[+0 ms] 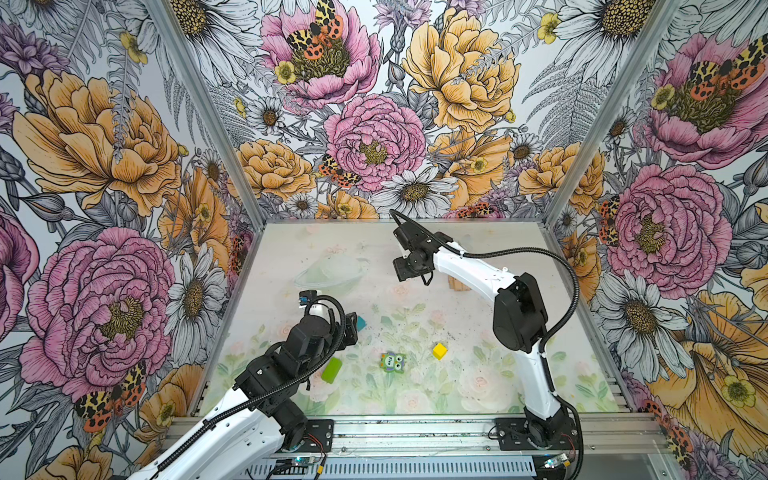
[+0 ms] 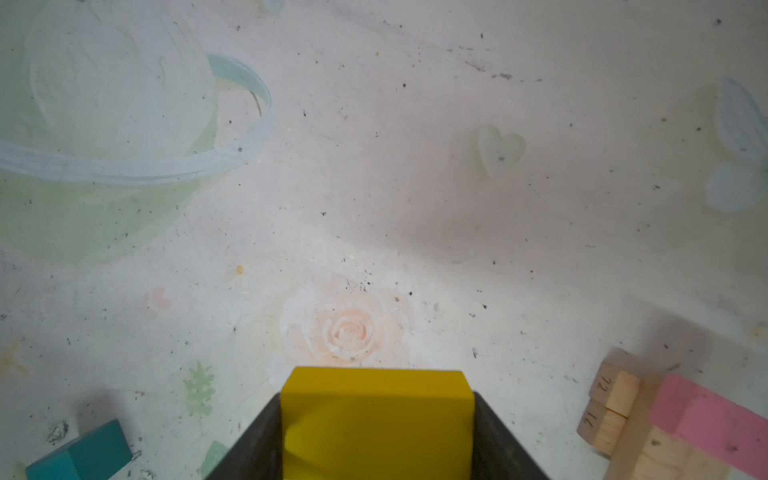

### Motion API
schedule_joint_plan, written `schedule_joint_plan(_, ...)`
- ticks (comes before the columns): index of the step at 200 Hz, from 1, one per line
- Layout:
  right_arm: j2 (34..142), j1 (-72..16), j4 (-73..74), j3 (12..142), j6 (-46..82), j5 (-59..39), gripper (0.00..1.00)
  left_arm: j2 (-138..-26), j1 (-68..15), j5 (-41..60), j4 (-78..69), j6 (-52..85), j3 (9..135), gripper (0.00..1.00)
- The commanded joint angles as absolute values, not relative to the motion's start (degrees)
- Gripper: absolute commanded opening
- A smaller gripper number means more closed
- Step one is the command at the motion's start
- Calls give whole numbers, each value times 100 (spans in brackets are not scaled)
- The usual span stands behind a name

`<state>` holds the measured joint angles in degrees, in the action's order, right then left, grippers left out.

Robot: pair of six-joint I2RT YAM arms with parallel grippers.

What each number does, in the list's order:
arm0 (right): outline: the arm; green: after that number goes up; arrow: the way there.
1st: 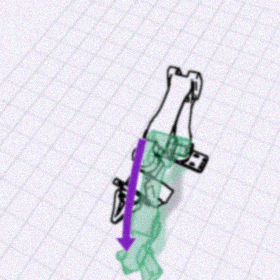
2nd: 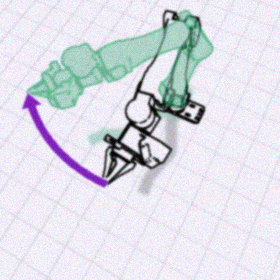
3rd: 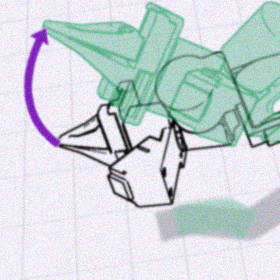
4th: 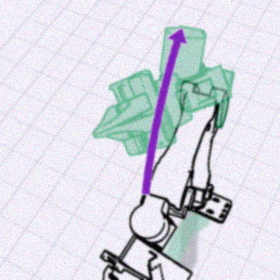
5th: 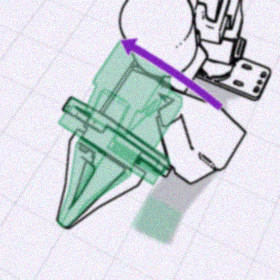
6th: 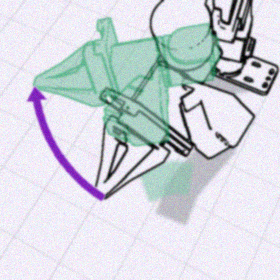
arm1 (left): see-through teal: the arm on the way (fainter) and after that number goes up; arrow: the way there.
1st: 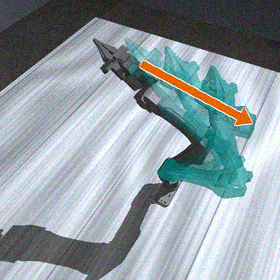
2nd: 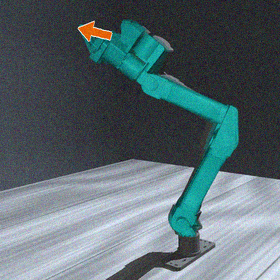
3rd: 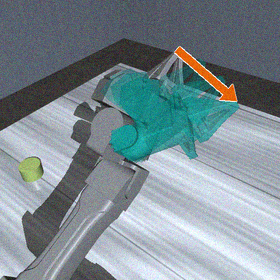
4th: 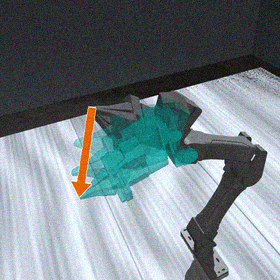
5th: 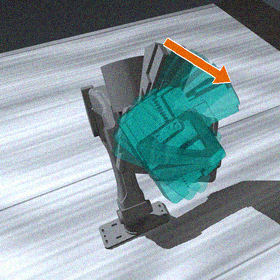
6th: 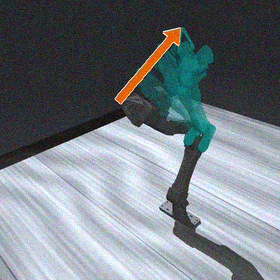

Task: Build the wood block tower
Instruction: 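Carry the yellow block with the right gripper over the stack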

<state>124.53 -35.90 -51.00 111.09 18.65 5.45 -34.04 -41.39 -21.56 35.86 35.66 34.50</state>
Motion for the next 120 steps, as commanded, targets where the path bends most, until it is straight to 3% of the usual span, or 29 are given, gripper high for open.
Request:
schedule_joint_plan(1, 12124, -3501, -5089, 10857, 2048, 827, 57, -3445, -4108, -2004, 3358, 3546, 3586, 99)
schedule_joint_plan(120, 10925, -2708, -4831, 9124, 2624, 1311, 57, -4142, -4175, -1776, 2933, 3525, 3847, 99)
